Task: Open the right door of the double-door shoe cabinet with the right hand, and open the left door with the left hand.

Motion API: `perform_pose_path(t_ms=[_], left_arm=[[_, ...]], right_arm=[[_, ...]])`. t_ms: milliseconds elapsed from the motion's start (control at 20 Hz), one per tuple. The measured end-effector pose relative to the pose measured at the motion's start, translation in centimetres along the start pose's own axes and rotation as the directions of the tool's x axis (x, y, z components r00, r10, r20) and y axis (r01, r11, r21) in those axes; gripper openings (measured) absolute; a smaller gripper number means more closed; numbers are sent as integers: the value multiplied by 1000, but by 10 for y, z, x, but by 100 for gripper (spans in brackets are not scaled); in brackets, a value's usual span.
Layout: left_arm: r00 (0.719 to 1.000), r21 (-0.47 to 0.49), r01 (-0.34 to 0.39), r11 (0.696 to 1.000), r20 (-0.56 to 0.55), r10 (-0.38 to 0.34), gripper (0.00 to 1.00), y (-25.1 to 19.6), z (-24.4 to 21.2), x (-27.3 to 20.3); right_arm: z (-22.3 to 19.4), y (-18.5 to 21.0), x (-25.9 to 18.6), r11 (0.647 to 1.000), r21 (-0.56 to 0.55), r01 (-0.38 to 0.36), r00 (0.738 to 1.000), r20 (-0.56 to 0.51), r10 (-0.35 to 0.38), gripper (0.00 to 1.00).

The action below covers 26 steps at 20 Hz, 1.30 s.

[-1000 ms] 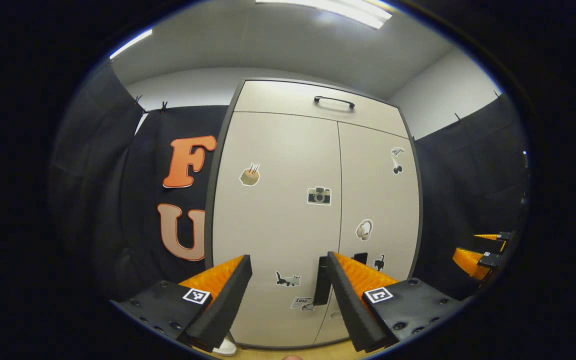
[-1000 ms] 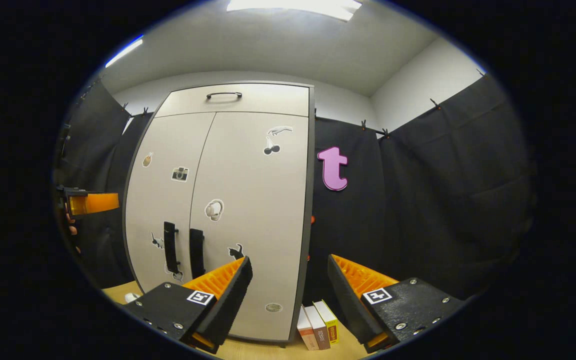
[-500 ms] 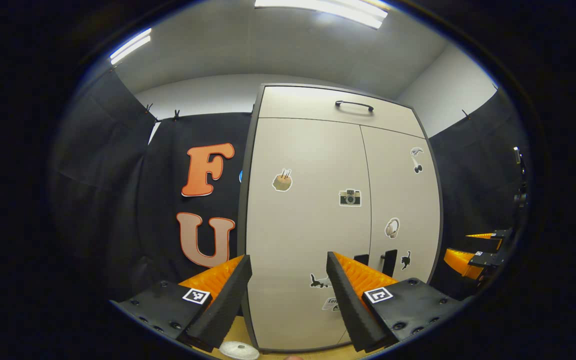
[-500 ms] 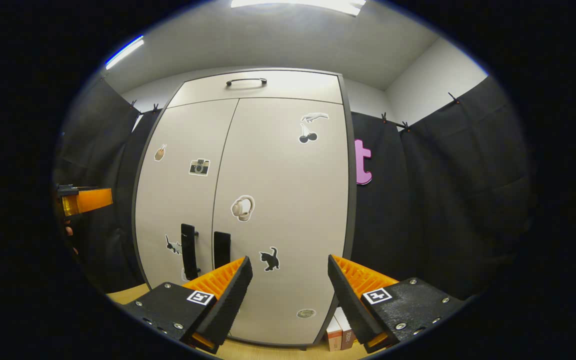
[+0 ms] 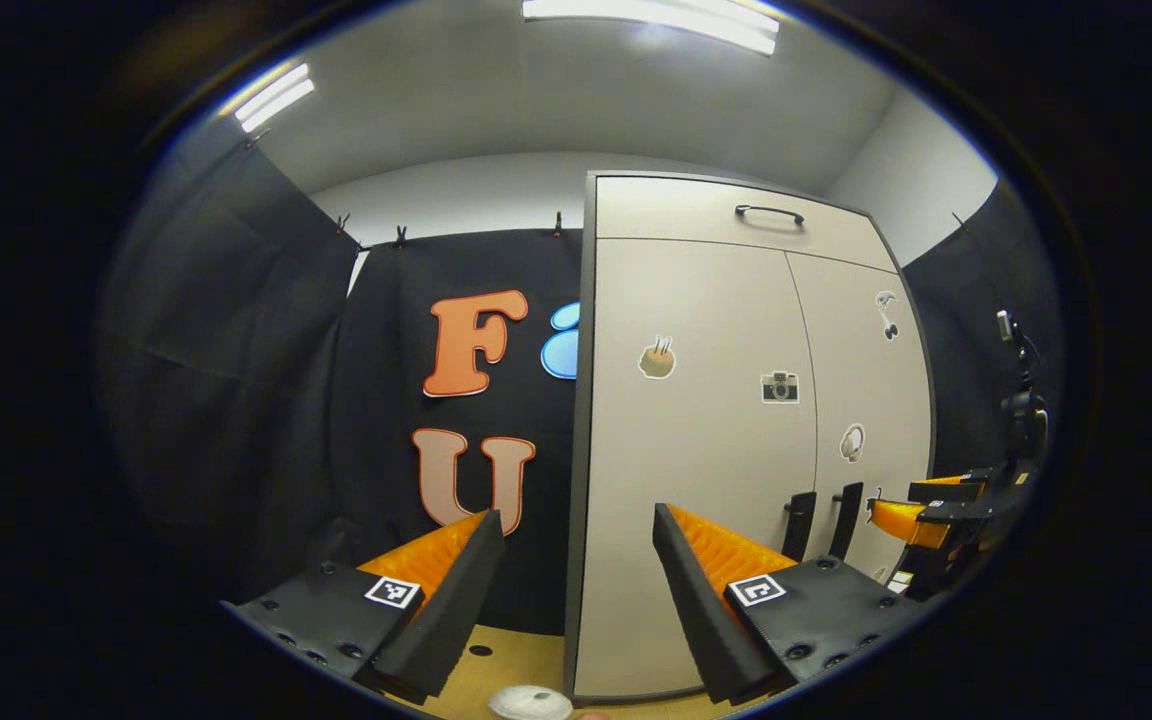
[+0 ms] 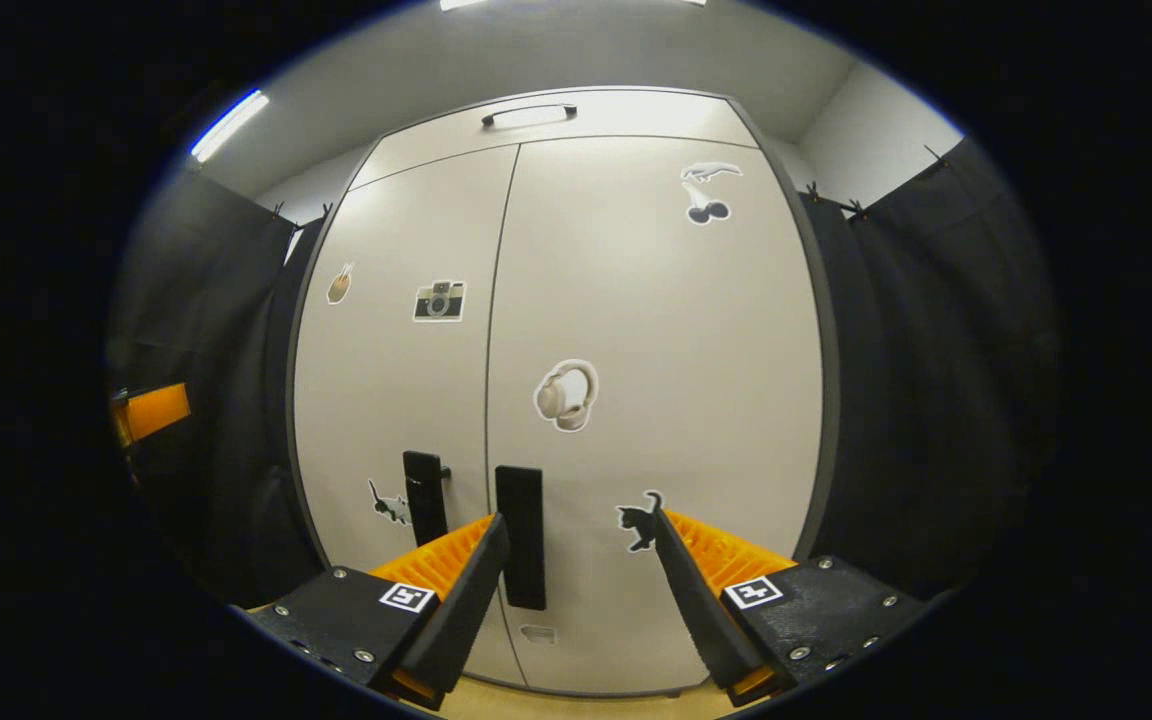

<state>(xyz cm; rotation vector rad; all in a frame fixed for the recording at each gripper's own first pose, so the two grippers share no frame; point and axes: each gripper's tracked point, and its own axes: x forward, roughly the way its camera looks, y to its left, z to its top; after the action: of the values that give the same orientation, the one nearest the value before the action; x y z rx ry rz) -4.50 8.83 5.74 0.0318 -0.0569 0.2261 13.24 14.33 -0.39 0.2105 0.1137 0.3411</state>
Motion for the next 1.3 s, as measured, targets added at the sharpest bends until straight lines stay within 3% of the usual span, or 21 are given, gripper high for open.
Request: perform_pose_path(t_ms=[200,450,550,900,1300], left_arm=[[1000,0,-26,1000,-14,26,96,17,-7,-1],[999,-4,-22,1000,-27,22,96,17,-11,-1],[1000,-9,-9,1000,-27,9,96,12,-11,0],[999,-8,1,1000,-33,-2,96,7,-13,-7],[998,-12,-21,1000,-63,20,96,18,-22,-16]], right_arm=[[-17,9,21,1000,-9,13,999,-43,-14,80],[-19,20,28,1000,23,5,999,-39,-4,53],[-19,22,29,1000,16,5,999,-41,-5,48],[-25,35,33,995,95,-35,996,-73,42,45],[-54,27,56,992,118,43,986,-165,-23,45]])
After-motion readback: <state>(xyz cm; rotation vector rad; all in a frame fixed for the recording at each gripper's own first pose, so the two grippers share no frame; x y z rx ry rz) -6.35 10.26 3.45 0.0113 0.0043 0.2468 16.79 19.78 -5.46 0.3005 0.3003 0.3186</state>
